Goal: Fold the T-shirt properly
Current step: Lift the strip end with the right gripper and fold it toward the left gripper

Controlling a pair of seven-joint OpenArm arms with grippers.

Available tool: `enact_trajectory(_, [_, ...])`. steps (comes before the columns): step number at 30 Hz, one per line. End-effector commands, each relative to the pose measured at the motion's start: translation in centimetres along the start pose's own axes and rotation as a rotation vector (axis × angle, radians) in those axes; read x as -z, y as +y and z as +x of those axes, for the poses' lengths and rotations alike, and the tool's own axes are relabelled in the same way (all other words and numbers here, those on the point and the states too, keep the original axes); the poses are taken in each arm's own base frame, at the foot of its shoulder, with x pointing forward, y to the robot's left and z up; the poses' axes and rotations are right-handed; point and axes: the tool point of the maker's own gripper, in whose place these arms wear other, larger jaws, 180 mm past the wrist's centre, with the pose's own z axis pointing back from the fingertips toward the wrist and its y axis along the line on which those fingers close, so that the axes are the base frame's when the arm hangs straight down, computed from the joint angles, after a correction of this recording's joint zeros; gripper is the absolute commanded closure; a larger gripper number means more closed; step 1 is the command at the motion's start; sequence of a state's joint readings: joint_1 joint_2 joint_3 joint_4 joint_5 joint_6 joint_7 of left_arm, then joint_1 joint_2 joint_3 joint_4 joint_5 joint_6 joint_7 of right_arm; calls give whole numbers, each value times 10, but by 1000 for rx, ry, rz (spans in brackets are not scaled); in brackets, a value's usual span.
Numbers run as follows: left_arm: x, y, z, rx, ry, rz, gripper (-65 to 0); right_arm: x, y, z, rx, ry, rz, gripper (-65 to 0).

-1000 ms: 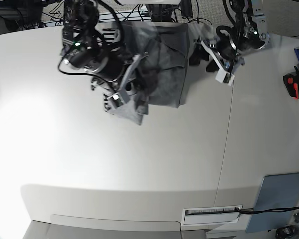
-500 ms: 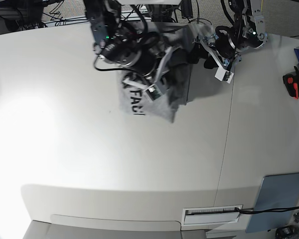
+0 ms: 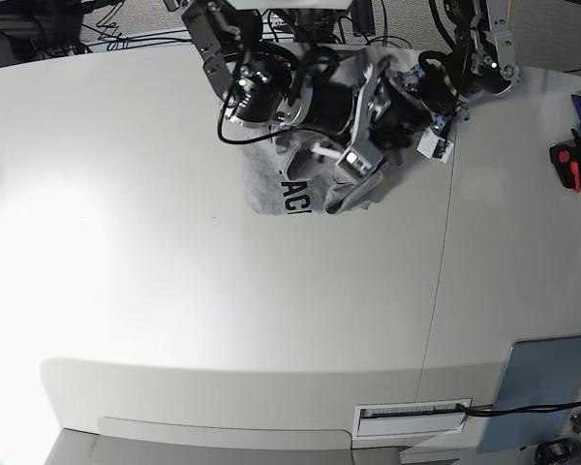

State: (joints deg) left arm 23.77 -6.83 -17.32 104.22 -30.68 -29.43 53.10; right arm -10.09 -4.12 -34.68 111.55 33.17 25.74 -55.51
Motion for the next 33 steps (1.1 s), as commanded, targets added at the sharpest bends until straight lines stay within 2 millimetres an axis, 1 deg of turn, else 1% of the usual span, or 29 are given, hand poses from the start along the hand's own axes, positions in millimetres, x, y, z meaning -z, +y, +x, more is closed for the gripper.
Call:
enact_trajectory(1, [-2, -2, 9, 7, -31, -11, -384, -3, 8, 20, -34, -61, 18, -251])
enact_trajectory(3, [-2, -2, 8, 6, -29, -11, -384, -10, 0, 22, -102, -34, -48, -251])
enact_trajectory(5, [-2, -2, 8, 6, -29, -11, -384, -23, -18, 26, -187, 1, -180, -251])
enact_trajectory(8, [-2, -2, 8, 6, -29, -11, -384, -56, -61, 37, -246, 35, -473, -251])
enact_trajectory(10, [-2, -2, 8, 7, -29, -11, -384, -81, -84, 41, -277, 52, -620, -252])
enact_trajectory(12, [-2, -2, 8, 6, -28, -11, -384, -99, -101, 35, -269, 75, -691, -252])
enact_trajectory(14, [-2, -2, 8, 6, -29, -11, -384, -114, -115, 25, -248, 102, -738, -263])
enact_trajectory(15, [-2, -2, 8, 6, -29, -11, -384, -121, -120, 21, -232, 108, -752, -263])
enact_trajectory(18, [-2, -2, 8, 6, -29, -11, -384, -132, -125, 11, -178, 109, -749, -263])
enact_trajectory(20, [-2, -2, 8, 6, -30, -12, -384, -135, -126, 8, -145, 98, -743, -263])
enact_trajectory(22, [-2, -2, 8, 6, -30, -12, -384, -134, -126, 5, -118, 98, -724, -263])
enact_trajectory(24, [-2, -2, 8, 6, -29, -12, -384, -131, -129, -3, -101, 119, -720, -263])
enact_trajectory(27, [-2, -2, 8, 6, -29, -12, -384, -123, -138, -21, -61, 160, -706, -263])
enact_trajectory(29, [-2, -2, 8, 6, -30, -12, -384, -114, -140, -31, -23, 167, -670, -263])
enact_trajectory(31, [-2, -3, 8, 6, -30, -12, -384, -107, -140, -36, 3, 170, -634, -263])
enact_trajectory(33, [-2, -2, 8, 6, -31, -12, -384, -101, -139, -36, -4, 174, -595, -262])
